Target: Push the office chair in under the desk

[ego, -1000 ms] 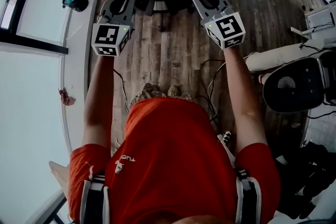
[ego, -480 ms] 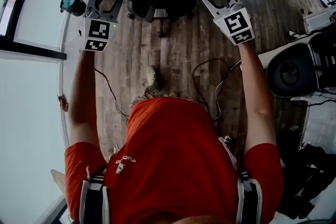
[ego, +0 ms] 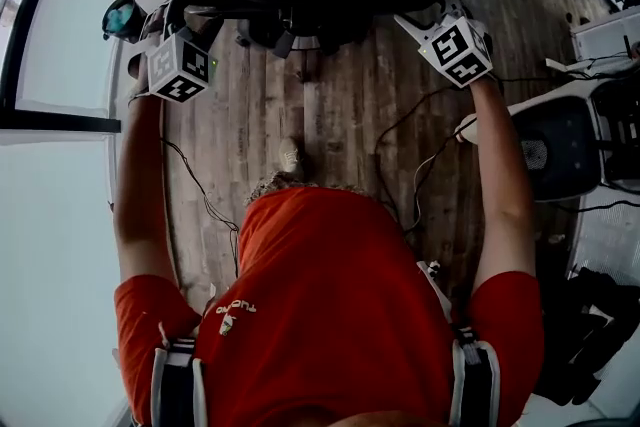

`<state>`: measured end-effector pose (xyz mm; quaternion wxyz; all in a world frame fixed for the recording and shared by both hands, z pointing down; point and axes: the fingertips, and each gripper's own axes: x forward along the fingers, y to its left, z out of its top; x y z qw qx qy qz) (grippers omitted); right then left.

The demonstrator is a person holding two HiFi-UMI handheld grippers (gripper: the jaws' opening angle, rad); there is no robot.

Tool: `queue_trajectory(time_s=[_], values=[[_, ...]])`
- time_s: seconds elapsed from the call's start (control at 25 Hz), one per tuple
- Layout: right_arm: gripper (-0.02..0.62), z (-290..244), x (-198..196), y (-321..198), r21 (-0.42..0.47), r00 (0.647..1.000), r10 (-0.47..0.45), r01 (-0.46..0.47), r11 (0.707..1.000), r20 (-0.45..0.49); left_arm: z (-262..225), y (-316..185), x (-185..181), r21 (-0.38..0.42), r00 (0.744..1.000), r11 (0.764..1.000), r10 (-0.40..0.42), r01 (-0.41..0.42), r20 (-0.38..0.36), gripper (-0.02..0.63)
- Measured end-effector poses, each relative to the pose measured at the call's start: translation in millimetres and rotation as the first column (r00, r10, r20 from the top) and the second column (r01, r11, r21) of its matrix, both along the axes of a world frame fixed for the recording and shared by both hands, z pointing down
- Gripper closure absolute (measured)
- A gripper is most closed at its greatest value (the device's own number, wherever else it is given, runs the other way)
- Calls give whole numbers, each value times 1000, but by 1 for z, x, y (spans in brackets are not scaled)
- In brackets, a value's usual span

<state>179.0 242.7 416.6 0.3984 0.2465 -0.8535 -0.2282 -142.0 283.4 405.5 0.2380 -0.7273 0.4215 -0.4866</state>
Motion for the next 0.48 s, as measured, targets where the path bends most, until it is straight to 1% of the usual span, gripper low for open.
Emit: queue_trajectory(time_s=[0.08,0.2,0.28,0.36,0.48], values=[[341,16,0,-7,-24,996,-19,17,1000,-89,9,-9,-4,-39,999,999,22,-20,46,357],[337,37,-2,-19,-48,978,-47,38,998,-201,28,-23,-9,-96,993,994,56,-46,100,356],[337,43,-3,-24,-56,970,-54,42,998,-235,40,-29,-14,-127,990,991,66,-49,126,356],[337,47,-3,-29,-71,962,-61,44,997,-265,47,-33,-12,-144,987,987,86,-66,136,359],[339,59,-2,-33,-109,936,-98,64,992,-339,50,-40,-2,-153,976,981,140,-116,164,406]])
